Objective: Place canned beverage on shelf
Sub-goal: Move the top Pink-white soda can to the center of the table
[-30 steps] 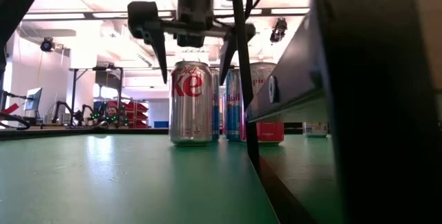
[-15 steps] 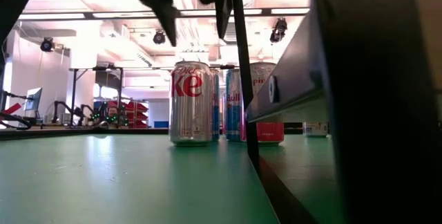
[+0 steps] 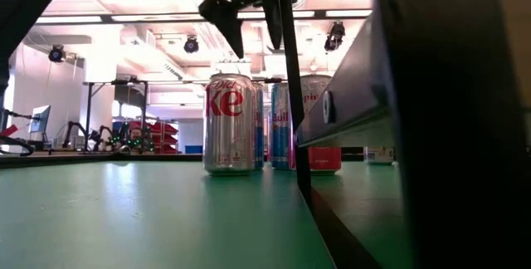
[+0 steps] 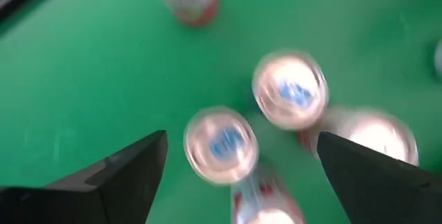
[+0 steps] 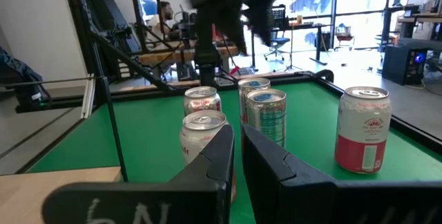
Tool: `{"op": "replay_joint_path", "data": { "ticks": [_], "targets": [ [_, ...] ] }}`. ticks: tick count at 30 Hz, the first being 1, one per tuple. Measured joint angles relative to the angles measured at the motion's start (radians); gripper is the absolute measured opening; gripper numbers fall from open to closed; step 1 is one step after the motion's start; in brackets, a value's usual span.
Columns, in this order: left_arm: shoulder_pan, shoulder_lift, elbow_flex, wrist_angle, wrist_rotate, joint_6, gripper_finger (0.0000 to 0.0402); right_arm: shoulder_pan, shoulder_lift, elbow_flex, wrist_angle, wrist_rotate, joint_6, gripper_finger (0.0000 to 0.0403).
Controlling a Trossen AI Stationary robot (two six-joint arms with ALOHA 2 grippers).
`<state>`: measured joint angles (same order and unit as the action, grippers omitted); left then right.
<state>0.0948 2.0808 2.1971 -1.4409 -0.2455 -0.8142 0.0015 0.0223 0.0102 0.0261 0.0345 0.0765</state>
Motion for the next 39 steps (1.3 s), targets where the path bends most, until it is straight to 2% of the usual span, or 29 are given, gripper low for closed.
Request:
{"op": "replay_joint_path", "data": {
  "ticks": [8, 12, 21, 28, 39],
  "targets": [
    [0.128, 0.000, -0.030, 0.102, 0.009, 0.064, 0.0354, 0.000, 0.000, 0.000, 0.000, 0.000, 0.000, 0.0022],
    [0.144, 0.000, -0.080, 0.191, 0.010, 0.115, 0.0354, 0.000, 0.000, 0.000, 0.000, 0.000, 0.000, 0.0022],
    [0.147, 0.002, -0.240, 0.464, -0.064, 0.177, 0.0355, 0.000, 0.000, 0.000, 0.000, 0.000, 0.001, 0.0022],
    [0.148, 0.002, -0.296, 0.547, -0.136, 0.194, 0.0355, 0.000, 0.000, 0.000, 0.000, 0.000, 0.000, 0.0022],
    [0.157, 0.062, -0.288, 0.576, -0.202, 0.175, 0.0355, 0.000, 0.000, 0.000, 0.000, 0.000, 0.000, 0.0022]
  ]
}}
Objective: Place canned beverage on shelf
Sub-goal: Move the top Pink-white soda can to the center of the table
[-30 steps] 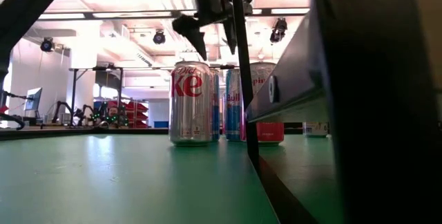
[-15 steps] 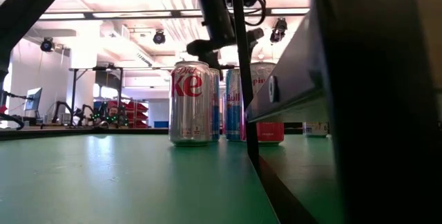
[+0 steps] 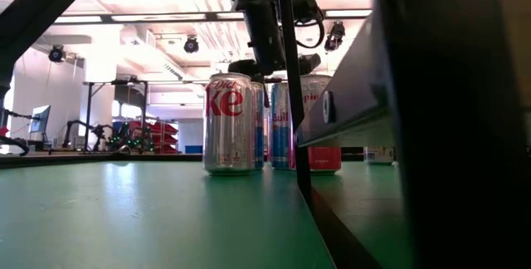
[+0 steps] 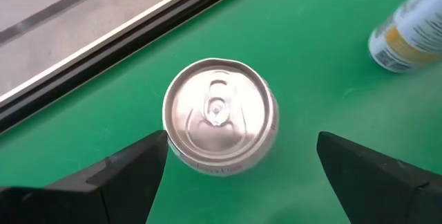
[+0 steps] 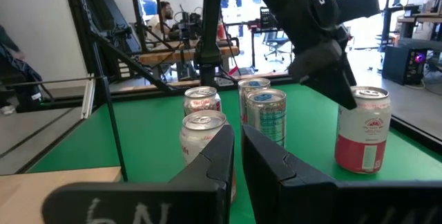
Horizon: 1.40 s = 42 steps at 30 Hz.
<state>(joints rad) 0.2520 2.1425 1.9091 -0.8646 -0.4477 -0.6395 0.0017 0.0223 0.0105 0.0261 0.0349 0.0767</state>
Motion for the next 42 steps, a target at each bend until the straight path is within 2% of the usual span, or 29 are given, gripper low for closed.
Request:
{"op": "replay_joint_path", "data": {
  "ticks": [10, 14, 21, 28, 38, 42],
  "targets": [
    [0.014, 0.039, 0.008, -0.009, -0.003, -0.027, 0.0343, 0.000, 0.000, 0.000, 0.000, 0.000, 0.000, 0.0022],
    [0.015, 0.047, 0.007, -0.022, 0.002, -0.026, 0.0309, 0.000, 0.000, 0.000, 0.000, 0.000, 0.000, 0.0022],
    [0.015, 0.047, 0.007, -0.019, 0.008, -0.026, 0.0224, 0.000, 0.000, 0.000, 0.000, 0.000, 0.001, 0.0022],
    [0.013, 0.047, 0.007, -0.024, 0.016, -0.030, 0.0221, 0.000, 0.000, 0.000, 0.000, 0.000, -0.001, 0.0022],
    [0.013, 0.045, 0.007, -0.042, 0.042, -0.071, 0.0247, 0.000, 0.000, 0.000, 0.000, 0.000, -0.001, 0.0022],
    [0.014, 0.045, 0.014, -0.043, 0.045, -0.077, 0.0271, 0.000, 0.000, 0.000, 0.000, 0.000, -0.001, 0.0022]
  ]
}}
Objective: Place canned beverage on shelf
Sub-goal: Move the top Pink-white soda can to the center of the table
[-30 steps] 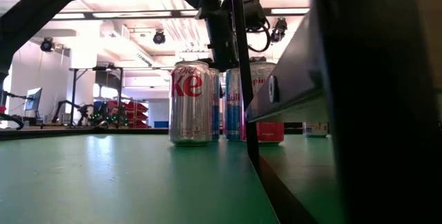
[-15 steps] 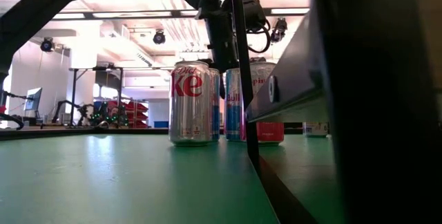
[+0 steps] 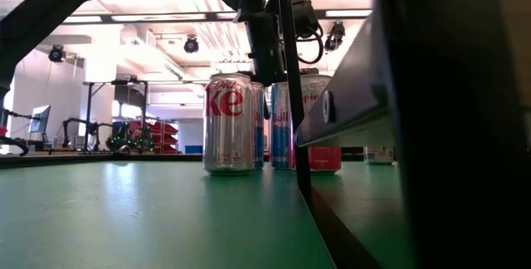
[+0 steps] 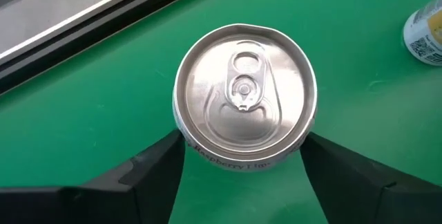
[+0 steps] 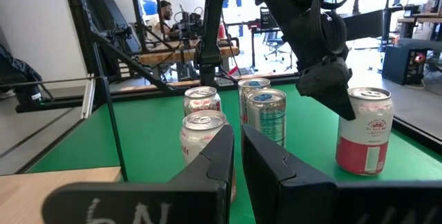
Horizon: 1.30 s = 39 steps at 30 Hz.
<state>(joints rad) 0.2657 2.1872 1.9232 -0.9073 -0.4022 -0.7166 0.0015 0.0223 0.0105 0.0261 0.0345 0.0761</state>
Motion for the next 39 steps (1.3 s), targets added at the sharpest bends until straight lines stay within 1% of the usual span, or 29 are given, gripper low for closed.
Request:
{"op": "replay_joint_path", "data": {
  "ticks": [9, 12, 20, 24, 27, 31, 32, 36, 39],
  "targets": [
    [0.002, 0.002, 0.047, 0.019, 0.005, -0.006, 0.0375, 0.000, 0.000, 0.000, 0.000, 0.000, 0.000, 0.0022],
    [0.006, 0.002, 0.047, 0.037, 0.000, -0.011, 0.0395, 0.000, 0.000, 0.000, 0.000, 0.000, 0.001, 0.0022],
    [0.019, 0.028, 0.047, 0.060, -0.010, -0.047, 0.0373, 0.000, 0.000, 0.000, 0.000, 0.000, 0.000, 0.0022],
    [0.021, 0.042, 0.046, 0.058, -0.010, -0.048, 0.0354, 0.000, 0.000, 0.000, 0.000, 0.000, 0.000, 0.0022],
    [0.021, 0.045, 0.046, 0.058, -0.014, -0.048, 0.0326, 0.000, 0.000, 0.000, 0.000, 0.000, 0.001, 0.0022],
    [0.021, 0.046, 0.046, 0.059, -0.018, -0.039, 0.0276, 0.000, 0.000, 0.000, 0.000, 0.000, 0.001, 0.0022],
    [0.021, 0.046, 0.046, 0.059, -0.019, -0.033, 0.0271, 0.000, 0.000, 0.000, 0.000, 0.000, 0.001, 0.0022],
    [0.021, 0.046, 0.046, 0.057, -0.017, -0.037, 0.0271, 0.000, 0.000, 0.000, 0.000, 0.000, 0.001, 0.0022],
    [0.021, 0.045, 0.046, 0.033, -0.013, -0.078, 0.0271, 0.000, 0.000, 0.000, 0.000, 0.000, 0.000, 0.0022]
  ]
}}
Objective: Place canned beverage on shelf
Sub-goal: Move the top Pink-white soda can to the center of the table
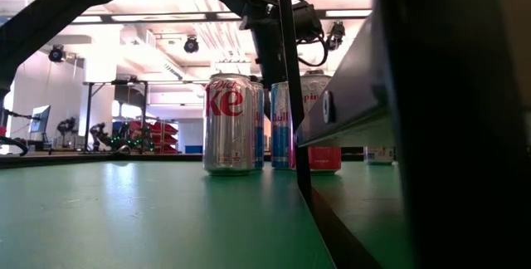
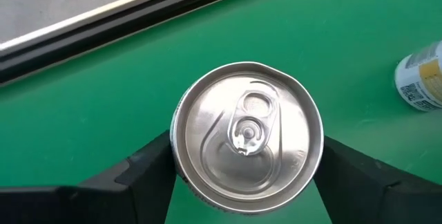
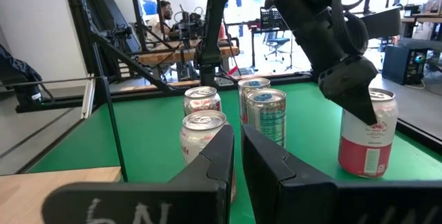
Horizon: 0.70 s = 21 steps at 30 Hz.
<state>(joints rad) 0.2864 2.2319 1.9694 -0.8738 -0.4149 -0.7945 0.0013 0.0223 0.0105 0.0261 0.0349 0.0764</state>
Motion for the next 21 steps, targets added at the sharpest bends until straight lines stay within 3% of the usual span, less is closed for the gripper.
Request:
{"op": "replay_joint_path", "data": {
  "ticks": [12, 21],
  "targets": [
    [-0.009, -0.008, 0.114, -0.297, 0.015, -0.232, 0.0279, 0.000, 0.000, 0.000, 0.000, 0.000, 0.000, 0.0022],
    [-0.013, -0.008, 0.098, -0.319, 0.015, -0.461, 0.0279, 0.000, 0.000, 0.000, 0.000, 0.000, 0.000, 0.0022]
  ]
}}
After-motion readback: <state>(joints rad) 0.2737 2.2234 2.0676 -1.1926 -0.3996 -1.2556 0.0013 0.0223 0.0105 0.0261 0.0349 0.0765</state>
